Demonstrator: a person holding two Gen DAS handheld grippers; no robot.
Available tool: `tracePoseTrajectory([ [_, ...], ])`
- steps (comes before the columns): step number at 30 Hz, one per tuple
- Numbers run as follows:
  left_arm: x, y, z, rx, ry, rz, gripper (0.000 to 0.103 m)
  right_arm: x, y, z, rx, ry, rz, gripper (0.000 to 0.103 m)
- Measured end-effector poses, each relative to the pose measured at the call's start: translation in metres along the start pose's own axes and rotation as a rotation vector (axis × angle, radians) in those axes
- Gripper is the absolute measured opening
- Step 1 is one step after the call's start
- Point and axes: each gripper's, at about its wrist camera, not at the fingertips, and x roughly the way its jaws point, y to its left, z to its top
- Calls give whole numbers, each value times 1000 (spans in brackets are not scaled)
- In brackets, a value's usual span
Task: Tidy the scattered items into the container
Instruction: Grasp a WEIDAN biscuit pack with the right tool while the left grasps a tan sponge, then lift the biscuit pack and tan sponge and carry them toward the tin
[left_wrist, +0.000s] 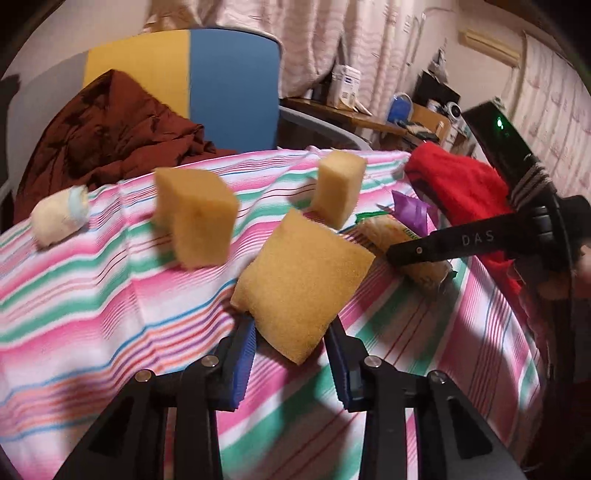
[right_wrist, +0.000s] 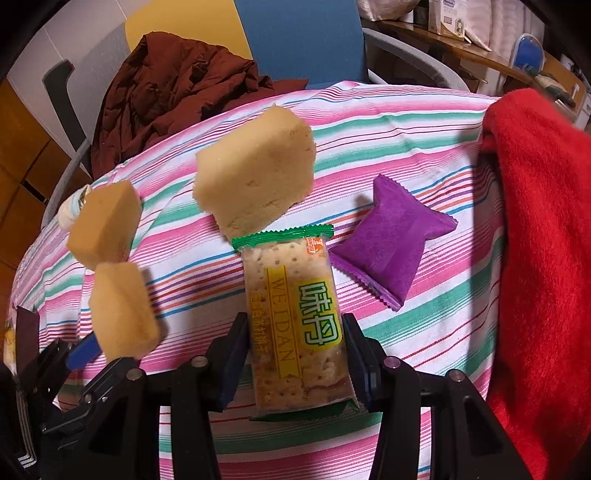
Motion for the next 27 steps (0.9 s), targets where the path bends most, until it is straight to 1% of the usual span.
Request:
tracePoseTrajectory([
  [6, -22, 1, -16, -32, -42, 33, 36, -7, 8, -5, -41, -19, -1, 49],
  [8, -29, 0, -22, -39, -57, 36, 36, -10, 12, -4, -61, -41, -7, 49],
  [14, -52, 3, -37, -86, -97, 34, 36, -23, 13, -1, -62, -97, 23, 49],
  [18, -63, 18, -47, -168, -101, 36, 36, -26, 20, 1, -74, -123, 50, 49],
  [21, -73, 29, -57, -227, -113, 39, 36, -33, 29, 0, -111, -155, 57, 49],
  [23, -81, 37, -63, -268, -124, 38, 36, -38, 37, -3, -141, -179, 80, 49],
  [25, -86, 46, -69, -312, -120, 28, 36, -42, 47, -5, -167, -193, 108, 49],
  [27, -89, 51, -76, -345, -99, 21, 36, -42, 58, -9, -200, -185, 110, 49],
])
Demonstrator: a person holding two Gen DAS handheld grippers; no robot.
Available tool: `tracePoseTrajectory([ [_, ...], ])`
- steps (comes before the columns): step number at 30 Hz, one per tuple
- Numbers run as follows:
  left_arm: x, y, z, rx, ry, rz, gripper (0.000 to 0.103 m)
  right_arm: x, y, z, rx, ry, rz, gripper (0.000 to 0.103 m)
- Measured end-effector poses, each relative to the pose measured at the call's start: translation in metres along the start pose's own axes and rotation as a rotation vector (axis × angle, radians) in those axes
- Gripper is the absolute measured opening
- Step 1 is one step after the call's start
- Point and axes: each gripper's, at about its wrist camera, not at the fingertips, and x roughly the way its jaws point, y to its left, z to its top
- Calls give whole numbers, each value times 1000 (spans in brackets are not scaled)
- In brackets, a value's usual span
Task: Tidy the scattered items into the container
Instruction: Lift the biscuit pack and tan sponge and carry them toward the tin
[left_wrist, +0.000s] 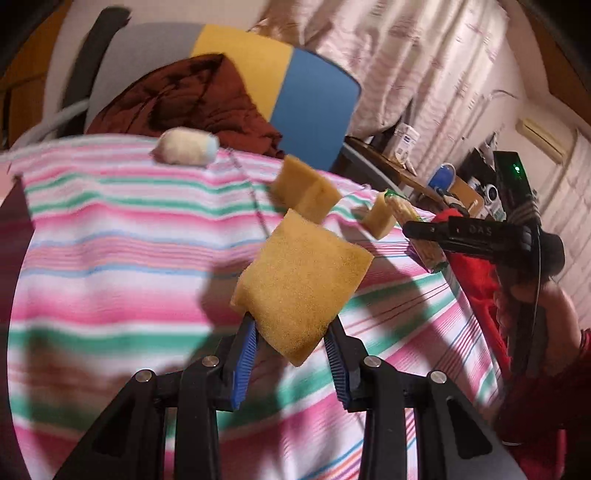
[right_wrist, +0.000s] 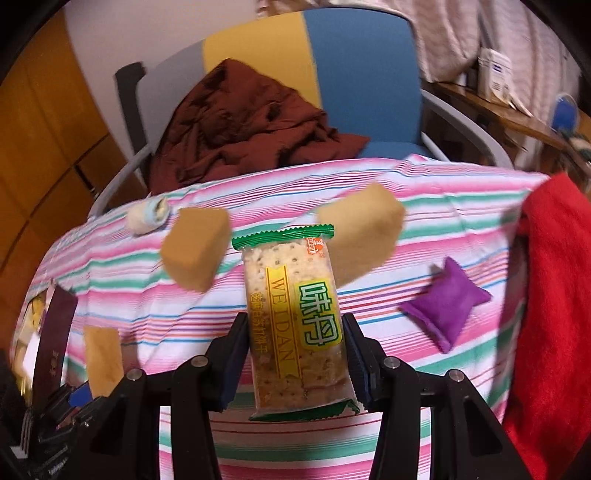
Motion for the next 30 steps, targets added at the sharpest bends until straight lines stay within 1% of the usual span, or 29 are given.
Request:
tracePoseTrajectory([
  [1, -2, 1, -3, 0, 12, 2, 36, 1, 5, -1, -15, 9, -3, 49],
  [3, -8, -3, -10, 31, 19, -2, 36, 5, 17, -4, -55, 33, -1, 49],
  [5, -18, -12, -19, 93, 12, -1, 36, 4, 27, -8, -84, 44, -3, 49],
  [7, -30, -20, -28, 147, 9, -22, 36, 2, 34, -10, -89, 52, 17, 49],
  [9, -45, -22, -33, 155, -2, -57, 36, -3, 40, -12, -67, 62, 51, 49],
  [12, -68, -19, -38, 131, -28, -88, 36, -7, 56, -18, -31, 86, 115, 49],
  [14, -84, -18, -40, 134, -52, -91, 36, -11, 71, -22, -34, 96, 160, 49],
  [17, -111, -11, -45, 143, -92, -80, 36, -16, 106, -30, -72, 106, 212, 49],
  [20, -133, 5, -51, 108, -108, -70, 36, -20, 139, -39, -96, 114, 272, 49],
  [23, -158, 28, -54, 47, -144, -45, 36, -20, 169, -47, -119, 127, 313, 49],
  [28, -195, 65, -52, -45, -216, 24, 36, -22, 216, -56, -139, 150, 393, 49],
  [30, -208, 85, -50, -92, -243, 65, 36, -24, 242, -59, -151, 157, 437, 49],
])
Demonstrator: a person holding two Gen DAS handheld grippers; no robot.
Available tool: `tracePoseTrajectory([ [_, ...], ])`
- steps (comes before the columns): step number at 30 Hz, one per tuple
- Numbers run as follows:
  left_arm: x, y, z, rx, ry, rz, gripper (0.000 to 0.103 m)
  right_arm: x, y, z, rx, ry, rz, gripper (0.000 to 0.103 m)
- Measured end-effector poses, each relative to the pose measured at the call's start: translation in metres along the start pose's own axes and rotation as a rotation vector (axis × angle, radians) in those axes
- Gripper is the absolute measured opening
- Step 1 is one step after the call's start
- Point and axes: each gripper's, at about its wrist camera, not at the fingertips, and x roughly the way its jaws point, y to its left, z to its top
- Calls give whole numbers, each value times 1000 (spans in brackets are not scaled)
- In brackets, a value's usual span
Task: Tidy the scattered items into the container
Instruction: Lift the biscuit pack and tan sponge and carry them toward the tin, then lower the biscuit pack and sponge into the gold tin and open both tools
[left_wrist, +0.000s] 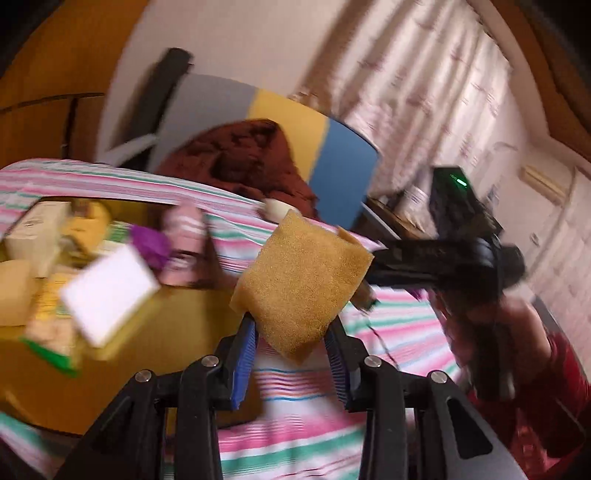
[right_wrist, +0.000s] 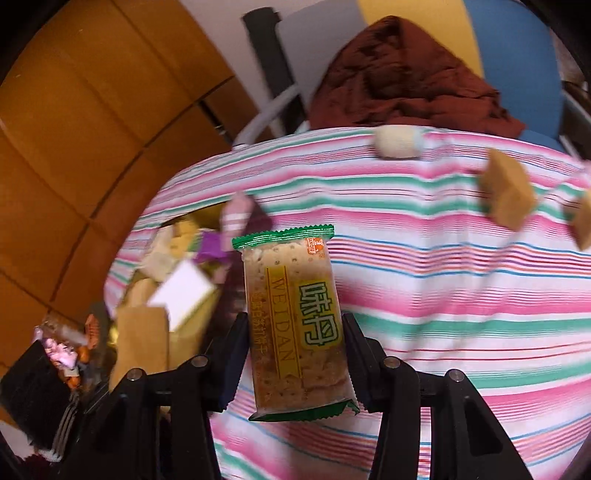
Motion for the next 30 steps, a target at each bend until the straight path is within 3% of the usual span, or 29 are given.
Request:
tracePoseTrajectory([
  [2, -2, 14, 3, -22, 2, 50, 37, 9, 23, 2, -23, 5, 30, 49],
  [6, 7, 51, 5, -95, 89, 131, 37, 29, 60, 8, -47, 11, 67, 49],
  [8, 16, 63, 3, -124, 150, 135, 37, 41, 73, 11, -42, 12, 72, 49],
  [16, 46, 67, -4, -113, 270, 196, 43, 87, 97, 21, -28, 20, 13, 51],
  [19, 48, 62, -5, -97, 270, 236, 47, 94, 94, 29, -8, 6, 0, 57],
  [22, 46, 61, -4, -103, 253, 226, 53, 87, 96, 34, -14, -20, -8, 58],
  [30, 23, 52, -4, -101, 151, 249, 55, 57, 95, 28, -85, -78, -34, 61],
])
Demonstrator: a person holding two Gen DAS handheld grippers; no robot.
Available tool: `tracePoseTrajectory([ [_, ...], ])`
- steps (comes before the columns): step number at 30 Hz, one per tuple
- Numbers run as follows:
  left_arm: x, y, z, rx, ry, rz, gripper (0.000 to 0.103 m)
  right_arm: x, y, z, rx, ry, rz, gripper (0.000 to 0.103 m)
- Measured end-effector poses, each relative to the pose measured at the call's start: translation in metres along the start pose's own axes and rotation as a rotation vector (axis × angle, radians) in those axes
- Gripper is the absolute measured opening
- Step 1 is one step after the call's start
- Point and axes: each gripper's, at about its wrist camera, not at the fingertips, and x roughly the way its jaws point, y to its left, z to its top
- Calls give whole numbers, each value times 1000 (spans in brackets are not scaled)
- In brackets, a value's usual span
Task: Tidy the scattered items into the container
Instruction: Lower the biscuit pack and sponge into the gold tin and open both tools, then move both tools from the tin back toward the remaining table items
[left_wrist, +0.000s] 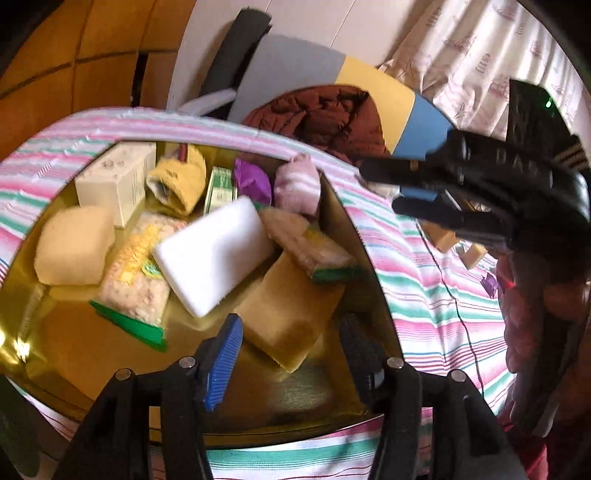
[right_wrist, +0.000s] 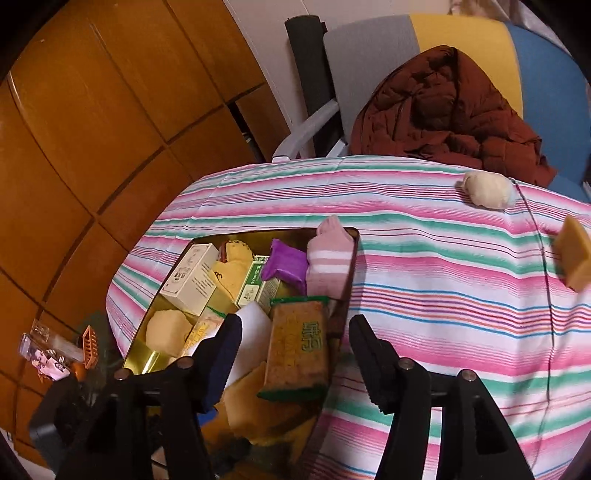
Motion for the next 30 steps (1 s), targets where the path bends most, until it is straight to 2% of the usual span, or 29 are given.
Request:
tracePoseTrajectory([
  [4, -7, -6, 1, 23, -48, 15, 55, -10, -9, -5, 11, -8, 2, 62],
  [10, -13, -12, 2, 40, -65, 10, 55, -23, -30, -10, 37, -12, -24, 66],
  [17, -9, -42, 0, 109, -52, -14, 54, -35, -67, -19, 79, -6, -90, 66],
  [22, -4, -65, 0, 147, -38, -63, 54, -44, -98, -23, 108, 23, -127, 66],
  [30, 9, -100, 2, 198, 2, -108, 54, -70, -150, -30, 166, 5, -222, 66],
])
